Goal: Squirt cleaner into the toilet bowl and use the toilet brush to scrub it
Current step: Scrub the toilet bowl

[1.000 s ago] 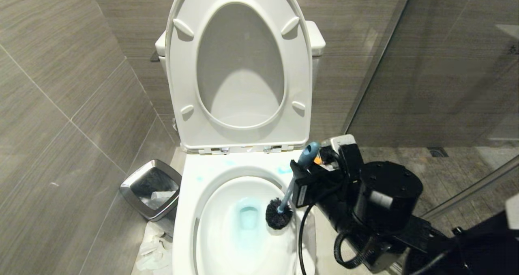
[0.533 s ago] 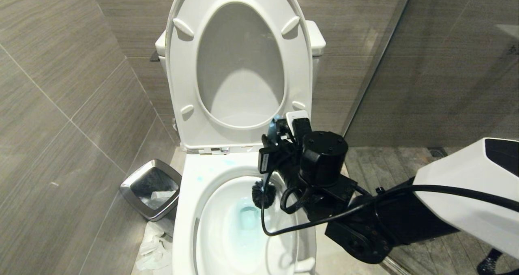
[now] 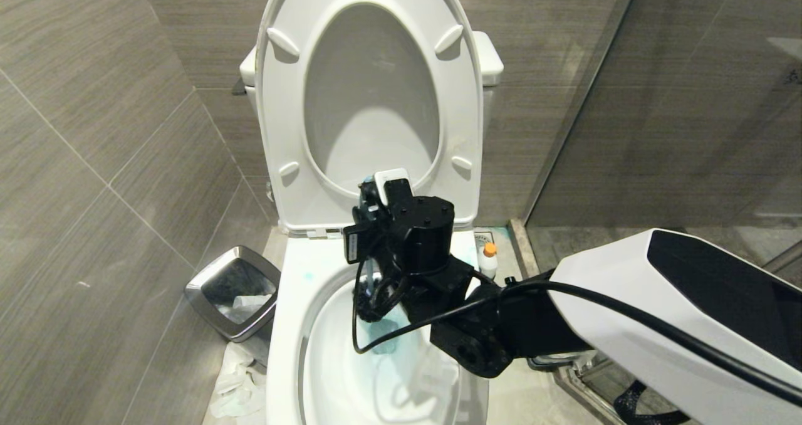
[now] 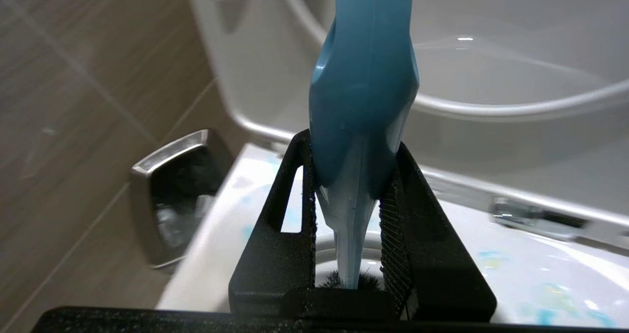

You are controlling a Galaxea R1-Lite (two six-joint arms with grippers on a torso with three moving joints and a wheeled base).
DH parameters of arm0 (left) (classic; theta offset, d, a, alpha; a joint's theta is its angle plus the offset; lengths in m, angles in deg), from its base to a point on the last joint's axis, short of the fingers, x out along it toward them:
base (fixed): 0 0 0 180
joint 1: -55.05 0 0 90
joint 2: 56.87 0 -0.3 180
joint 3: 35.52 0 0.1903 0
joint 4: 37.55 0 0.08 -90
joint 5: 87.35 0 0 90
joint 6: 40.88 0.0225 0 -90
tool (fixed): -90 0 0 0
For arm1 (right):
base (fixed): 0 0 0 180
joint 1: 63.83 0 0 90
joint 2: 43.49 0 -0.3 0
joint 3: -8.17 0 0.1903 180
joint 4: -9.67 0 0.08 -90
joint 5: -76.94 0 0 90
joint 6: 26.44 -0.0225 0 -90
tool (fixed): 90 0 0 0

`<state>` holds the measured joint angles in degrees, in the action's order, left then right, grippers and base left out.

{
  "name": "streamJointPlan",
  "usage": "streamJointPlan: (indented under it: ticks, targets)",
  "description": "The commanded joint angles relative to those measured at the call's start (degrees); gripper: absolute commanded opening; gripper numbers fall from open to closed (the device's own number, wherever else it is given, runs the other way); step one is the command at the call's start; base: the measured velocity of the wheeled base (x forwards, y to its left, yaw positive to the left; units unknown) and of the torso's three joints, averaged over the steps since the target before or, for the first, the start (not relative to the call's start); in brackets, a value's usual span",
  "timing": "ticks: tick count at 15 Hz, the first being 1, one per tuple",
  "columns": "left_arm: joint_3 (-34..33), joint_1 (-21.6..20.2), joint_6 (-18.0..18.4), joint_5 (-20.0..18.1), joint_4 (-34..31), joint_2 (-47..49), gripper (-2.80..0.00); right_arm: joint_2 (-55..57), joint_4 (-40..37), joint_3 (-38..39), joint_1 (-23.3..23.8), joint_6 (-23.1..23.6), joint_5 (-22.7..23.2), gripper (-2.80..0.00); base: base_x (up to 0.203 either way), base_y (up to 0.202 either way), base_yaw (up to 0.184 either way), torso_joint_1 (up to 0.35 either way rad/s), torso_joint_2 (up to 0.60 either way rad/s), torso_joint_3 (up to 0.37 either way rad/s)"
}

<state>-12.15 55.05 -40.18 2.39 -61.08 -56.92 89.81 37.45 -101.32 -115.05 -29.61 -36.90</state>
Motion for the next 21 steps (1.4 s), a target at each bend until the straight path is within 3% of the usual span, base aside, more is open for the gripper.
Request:
streamJointPlan:
  ticks: [1, 6, 13, 18, 21]
  targets:
    - [-0.1, 0.0, 0.0, 0.0, 0.0, 0.0, -2.8, 2.7, -0.9, -3.4, -3.1, -0.1, -0.1, -2.8, 0.0, 0.0, 0.0, 0.0, 0.0, 0.0]
    - [-0.1, 0.0, 0.1, 0.0, 0.0, 0.0, -2.8, 0.2, -1.0, 1.3, -8.6, -1.8, -0.2, -2.8, 0.0, 0.0, 0.0, 0.0, 0.0, 0.0]
    - [-0.1, 0.0, 0.1, 0.0, 0.0, 0.0, -2.8, -15.7, -0.3, 26.9, -13.2, -8.2, -0.6, -2.8, 0.0, 0.0, 0.0, 0.0, 0.0, 0.0]
    - [-0.1, 0.0, 0.1, 0.0, 0.0, 0.0, -2.8, -26.8, 1.3, 42.3, -11.9, -9.9, -1.9, -2.8, 0.0, 0.0, 0.0, 0.0, 0.0, 0.0]
    - [-0.1, 0.0, 0.0, 0.0, 0.0, 0.0, -2.8, -31.1, 2.8, 47.5, -6.4, -9.7, -2.3, -2.8, 0.0, 0.0, 0.0, 0.0, 0.0, 0.0]
